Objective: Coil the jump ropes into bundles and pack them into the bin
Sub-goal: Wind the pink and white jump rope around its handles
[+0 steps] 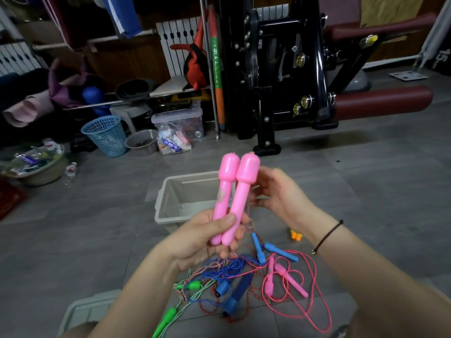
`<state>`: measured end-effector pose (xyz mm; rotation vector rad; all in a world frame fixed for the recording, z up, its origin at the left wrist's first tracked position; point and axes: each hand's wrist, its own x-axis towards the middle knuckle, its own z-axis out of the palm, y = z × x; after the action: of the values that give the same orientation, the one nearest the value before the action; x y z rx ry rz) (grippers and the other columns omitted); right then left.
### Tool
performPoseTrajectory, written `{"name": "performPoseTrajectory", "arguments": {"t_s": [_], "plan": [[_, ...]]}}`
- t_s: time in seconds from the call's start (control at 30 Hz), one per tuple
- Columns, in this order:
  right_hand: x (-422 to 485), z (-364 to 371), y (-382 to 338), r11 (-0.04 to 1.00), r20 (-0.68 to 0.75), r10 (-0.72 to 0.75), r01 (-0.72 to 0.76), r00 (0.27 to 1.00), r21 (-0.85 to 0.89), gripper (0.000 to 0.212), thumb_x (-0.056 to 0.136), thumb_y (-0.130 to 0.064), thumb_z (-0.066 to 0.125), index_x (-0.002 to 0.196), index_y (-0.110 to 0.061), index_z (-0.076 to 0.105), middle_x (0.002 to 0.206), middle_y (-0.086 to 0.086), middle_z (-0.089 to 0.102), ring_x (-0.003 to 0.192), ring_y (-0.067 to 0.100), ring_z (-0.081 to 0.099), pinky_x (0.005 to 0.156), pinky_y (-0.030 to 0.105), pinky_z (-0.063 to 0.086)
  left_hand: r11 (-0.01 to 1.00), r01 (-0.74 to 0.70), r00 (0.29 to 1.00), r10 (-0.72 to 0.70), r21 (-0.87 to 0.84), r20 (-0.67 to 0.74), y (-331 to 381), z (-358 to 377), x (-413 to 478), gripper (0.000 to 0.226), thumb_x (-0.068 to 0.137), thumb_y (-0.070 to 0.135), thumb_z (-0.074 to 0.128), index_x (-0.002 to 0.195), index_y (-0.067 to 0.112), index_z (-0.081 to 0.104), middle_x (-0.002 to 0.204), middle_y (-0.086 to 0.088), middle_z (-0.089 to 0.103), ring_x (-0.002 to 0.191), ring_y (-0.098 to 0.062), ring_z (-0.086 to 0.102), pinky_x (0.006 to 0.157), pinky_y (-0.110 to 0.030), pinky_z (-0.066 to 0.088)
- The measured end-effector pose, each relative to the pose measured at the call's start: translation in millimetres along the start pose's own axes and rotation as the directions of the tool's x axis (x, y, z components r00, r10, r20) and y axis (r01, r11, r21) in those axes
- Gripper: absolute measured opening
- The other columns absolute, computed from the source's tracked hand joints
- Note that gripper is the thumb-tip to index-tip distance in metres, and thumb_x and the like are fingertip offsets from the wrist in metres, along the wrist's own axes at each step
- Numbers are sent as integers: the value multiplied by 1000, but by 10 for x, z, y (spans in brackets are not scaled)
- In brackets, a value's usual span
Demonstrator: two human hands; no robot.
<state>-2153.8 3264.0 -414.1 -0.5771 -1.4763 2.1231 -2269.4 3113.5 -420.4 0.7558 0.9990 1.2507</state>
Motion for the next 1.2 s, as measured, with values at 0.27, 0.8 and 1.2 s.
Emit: {"name": "performPoseTrajectory", "arguments": {"t_s": [0.27, 0.8, 1.2], "plan": [[0, 206, 175, 874, 179, -196, 255, 964, -413, 38, 94, -8, 53, 113, -39, 40, 118, -12, 49, 110, -2, 47, 96, 9, 36, 995, -35, 998, 29, 96, 56, 282, -66, -62, 40, 70, 37, 80, 95, 8, 70, 78, -10, 66, 54, -15, 58, 38, -17, 45], [91, 252, 408, 755, 254, 19, 153, 967, -637, 31, 102, -17, 35, 73, -20, 46, 56, -8, 39, 45, 2, 36, 48, 15, 36, 852, -509, 840, 462, -121, -285, 193, -83, -12, 39, 60, 36, 85, 82, 7, 72, 101, -13, 67, 106, -28, 62, 95, -32, 49], [246, -580, 117, -1, 69, -107, 69, 992, -998, 10, 95, -11, 40, 94, -7, 49, 94, 16, 60, 86, 33, 56, 71, 39, 45, 893, 23, 925, 152, 450, -349, 545, -715, -659, 74, 40, 51, 87, 93, 1, 73, 84, -7, 68, 70, -10, 58, 61, -16, 45]]}}
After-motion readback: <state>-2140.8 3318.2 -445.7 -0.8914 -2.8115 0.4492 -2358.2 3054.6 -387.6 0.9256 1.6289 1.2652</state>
